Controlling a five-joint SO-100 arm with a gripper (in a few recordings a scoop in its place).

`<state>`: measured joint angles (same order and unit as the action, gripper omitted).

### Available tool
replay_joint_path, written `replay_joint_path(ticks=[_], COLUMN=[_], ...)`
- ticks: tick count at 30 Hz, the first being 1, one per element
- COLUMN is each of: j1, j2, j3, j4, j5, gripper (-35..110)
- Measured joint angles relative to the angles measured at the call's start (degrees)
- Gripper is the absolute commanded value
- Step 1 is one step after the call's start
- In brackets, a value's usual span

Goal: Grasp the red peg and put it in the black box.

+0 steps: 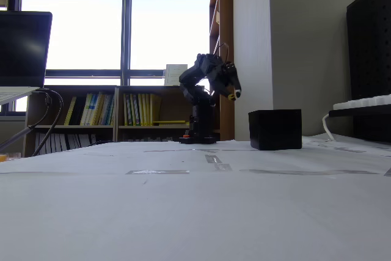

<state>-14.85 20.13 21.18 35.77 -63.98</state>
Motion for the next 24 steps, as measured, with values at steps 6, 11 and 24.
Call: replay_joint_path(ticks=[6,11,24], j1=[6.15,9.23,12.74], j2=[-12.13,-18.9,-28.21], j3=[-16.44,-20.04,-20.04], j4=[-11.16,-13.45,19.78], j5=[-1.67,-1.76,-22.15], gripper=[0,0,0])
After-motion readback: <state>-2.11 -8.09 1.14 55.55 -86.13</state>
